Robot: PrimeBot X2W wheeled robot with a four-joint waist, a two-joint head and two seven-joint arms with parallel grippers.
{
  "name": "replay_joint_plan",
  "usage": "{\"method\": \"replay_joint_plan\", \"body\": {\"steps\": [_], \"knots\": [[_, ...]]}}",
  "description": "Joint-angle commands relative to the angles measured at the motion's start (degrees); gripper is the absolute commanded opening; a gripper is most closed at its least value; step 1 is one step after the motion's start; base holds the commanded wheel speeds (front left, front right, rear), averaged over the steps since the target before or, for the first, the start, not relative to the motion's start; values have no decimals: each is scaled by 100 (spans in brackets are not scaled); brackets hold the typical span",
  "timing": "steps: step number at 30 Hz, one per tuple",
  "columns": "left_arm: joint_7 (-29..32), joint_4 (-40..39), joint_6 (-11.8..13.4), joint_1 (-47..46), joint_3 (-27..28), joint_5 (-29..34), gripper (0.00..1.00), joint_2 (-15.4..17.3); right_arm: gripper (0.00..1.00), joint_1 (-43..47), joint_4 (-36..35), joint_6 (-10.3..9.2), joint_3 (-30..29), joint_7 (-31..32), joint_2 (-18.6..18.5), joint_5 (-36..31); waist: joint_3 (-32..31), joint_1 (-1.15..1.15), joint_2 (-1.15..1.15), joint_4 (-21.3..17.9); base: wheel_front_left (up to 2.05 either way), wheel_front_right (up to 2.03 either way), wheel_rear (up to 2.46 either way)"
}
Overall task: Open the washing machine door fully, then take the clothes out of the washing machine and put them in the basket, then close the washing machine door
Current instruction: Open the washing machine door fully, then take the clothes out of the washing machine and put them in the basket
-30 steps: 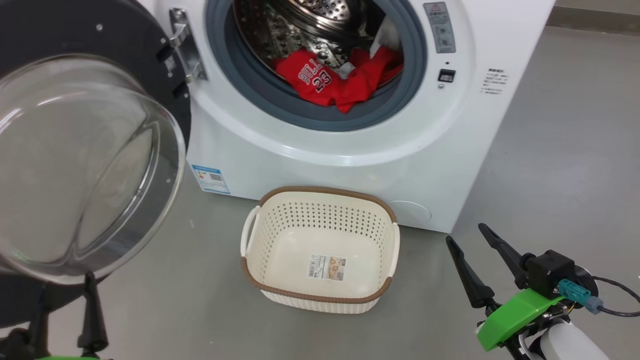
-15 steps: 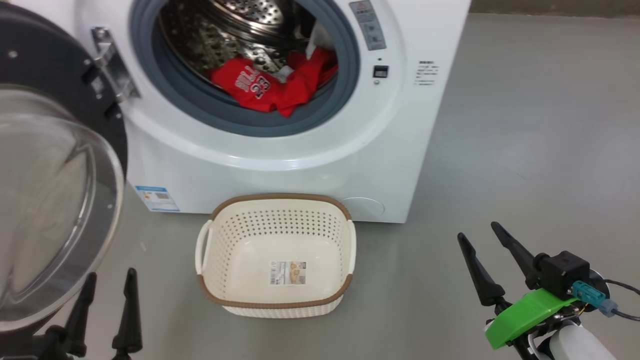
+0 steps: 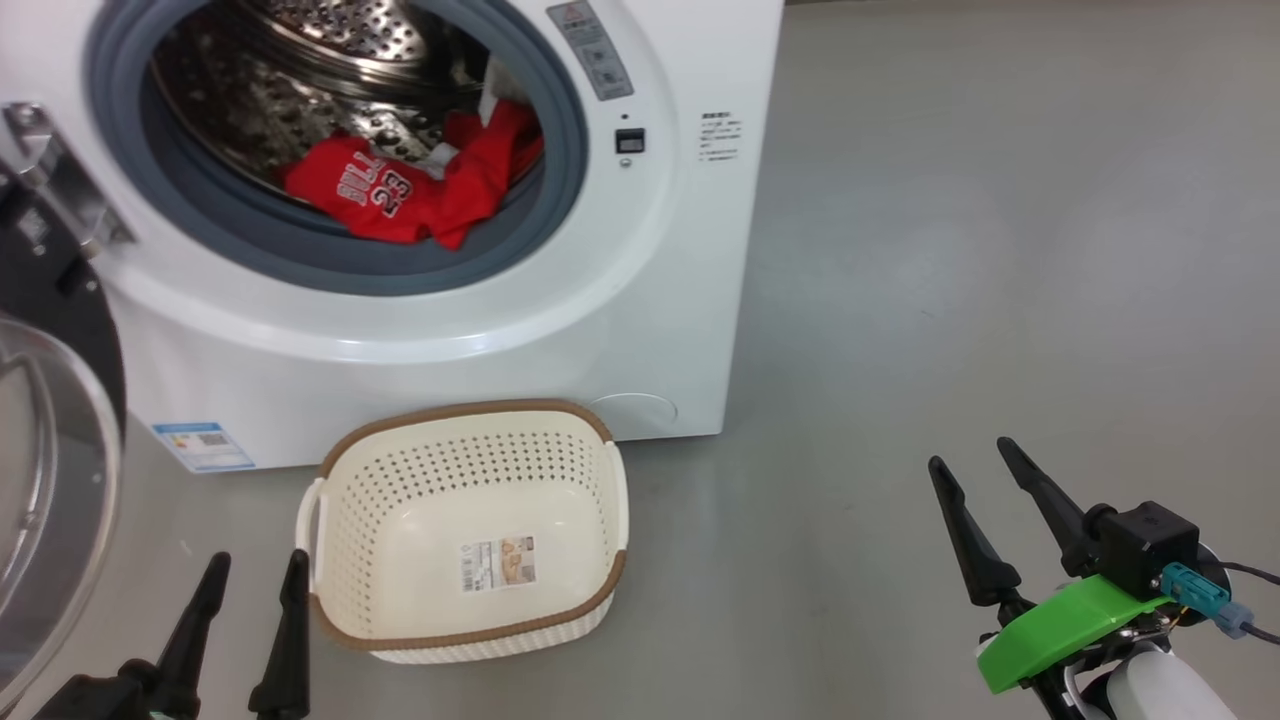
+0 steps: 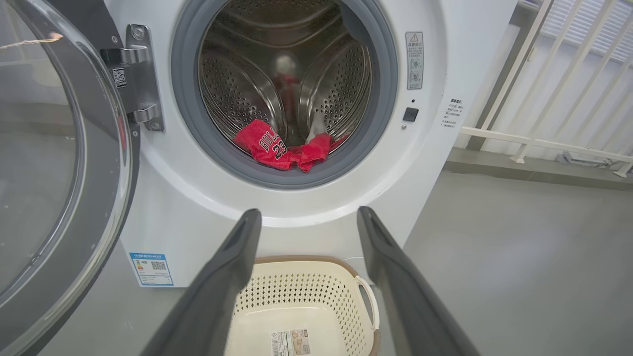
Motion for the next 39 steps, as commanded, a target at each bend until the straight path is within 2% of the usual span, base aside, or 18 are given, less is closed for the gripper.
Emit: {"method": "replay_joint_plan", "body": {"steps": [1, 16, 39], "knots": [[-29, -163, 9, -64, 174, -47, 100, 168, 100, 17, -159, 36, 38, -52, -56, -70, 17, 0, 0, -190, 0, 0, 0], [-29, -182, 9, 9, 82, -62, 100, 153, 100, 170, -230, 36, -118, -52, -56, -82, -56, 0, 0, -543, 0, 0, 0], [-29, -343, 9, 18, 208, 29, 100, 156, 100, 145, -269, 36, -150, -52, -50, -109, -43, 0, 0, -421, 0, 0, 0]]}}
